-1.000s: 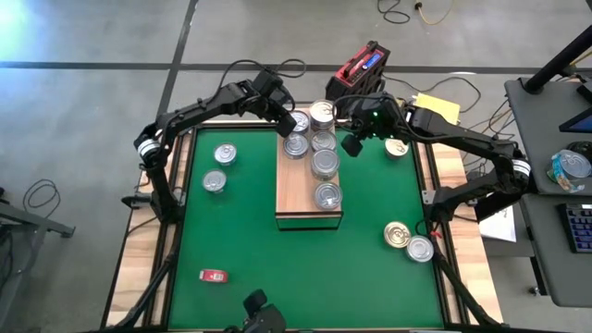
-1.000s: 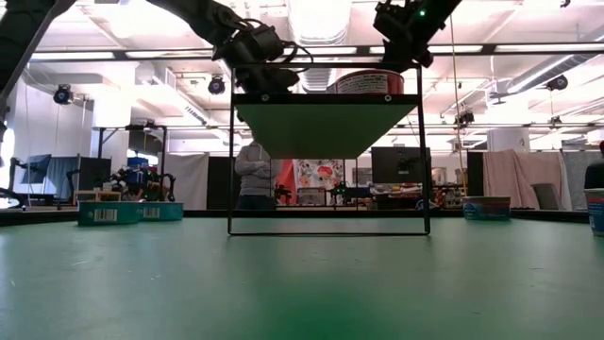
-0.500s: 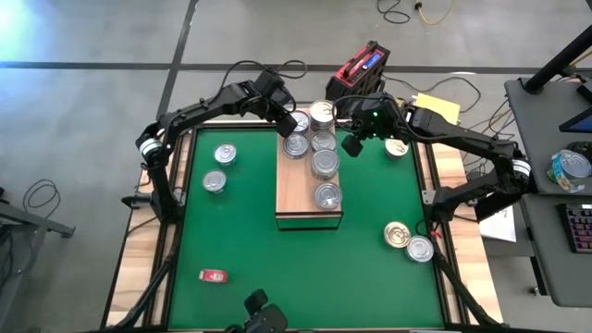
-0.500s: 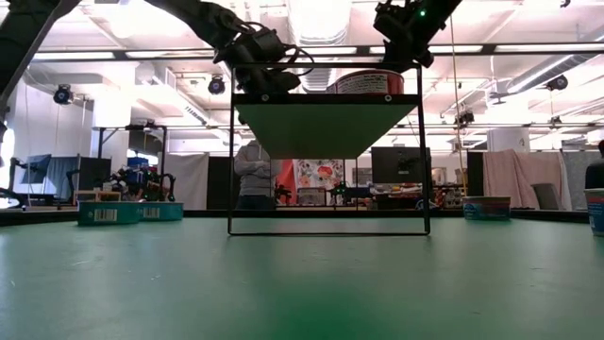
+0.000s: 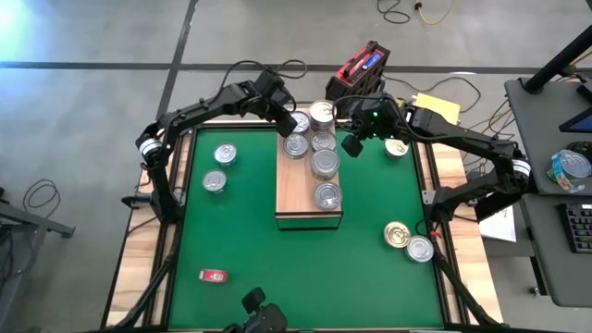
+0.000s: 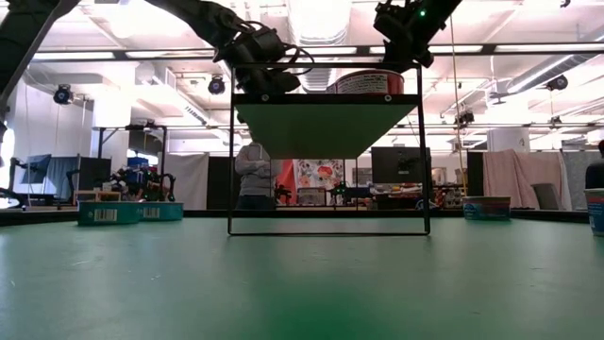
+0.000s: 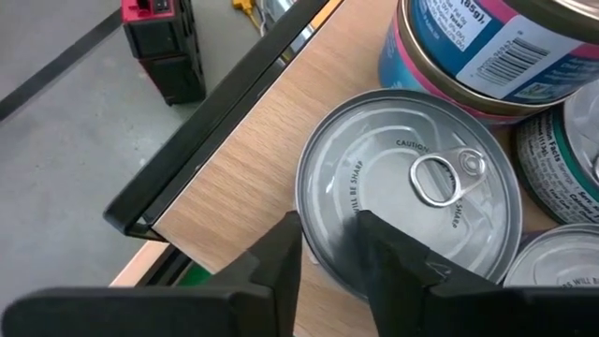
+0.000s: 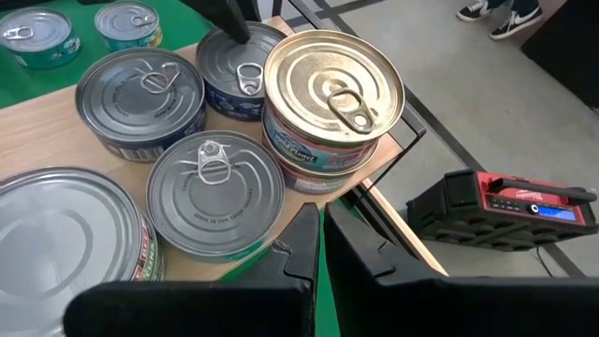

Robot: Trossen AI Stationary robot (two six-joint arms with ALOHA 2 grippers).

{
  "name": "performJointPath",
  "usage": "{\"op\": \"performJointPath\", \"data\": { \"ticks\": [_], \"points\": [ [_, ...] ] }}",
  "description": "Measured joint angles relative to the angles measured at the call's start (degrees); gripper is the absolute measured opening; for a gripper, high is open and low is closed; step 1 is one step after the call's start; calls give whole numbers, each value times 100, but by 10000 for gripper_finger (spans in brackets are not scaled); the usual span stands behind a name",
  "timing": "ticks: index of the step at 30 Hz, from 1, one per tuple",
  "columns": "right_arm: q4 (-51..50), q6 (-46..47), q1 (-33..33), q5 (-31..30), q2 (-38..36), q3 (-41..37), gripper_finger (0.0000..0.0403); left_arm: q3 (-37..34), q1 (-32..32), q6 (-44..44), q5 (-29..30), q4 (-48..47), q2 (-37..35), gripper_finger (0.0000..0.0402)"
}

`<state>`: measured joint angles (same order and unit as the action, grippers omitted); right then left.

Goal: Stack canned seafood by type on shelf
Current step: Stack the blue tuna can on top of the blue tuna can on the shelf

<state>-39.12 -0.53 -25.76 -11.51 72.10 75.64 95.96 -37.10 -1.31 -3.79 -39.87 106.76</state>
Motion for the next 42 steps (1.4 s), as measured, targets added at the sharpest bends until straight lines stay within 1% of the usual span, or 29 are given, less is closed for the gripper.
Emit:
{"op": "performJointPath", "data": {
  "ticks": [4,15,20,27,31,42],
  "points": [
    [-1,3,0,2,0,0,12,2,-1,64,5,-47,0,78],
    [-6,12,0,2,0,0,12,4,-9,77,42,-135,-11,77],
    [-27,69,0,7,0,0,12,4,-16,111,462,-376,-97,77],
    [-108,114,0,5,0,0,12,-9,-24,171,548,-631,-251,77],
    [-106,148,1,4,0,0,12,-11,-22,189,785,-821,-286,77],
    [-98,234,2,3,0,0,12,-11,-23,284,785,-765,-306,77]
  ]
}}
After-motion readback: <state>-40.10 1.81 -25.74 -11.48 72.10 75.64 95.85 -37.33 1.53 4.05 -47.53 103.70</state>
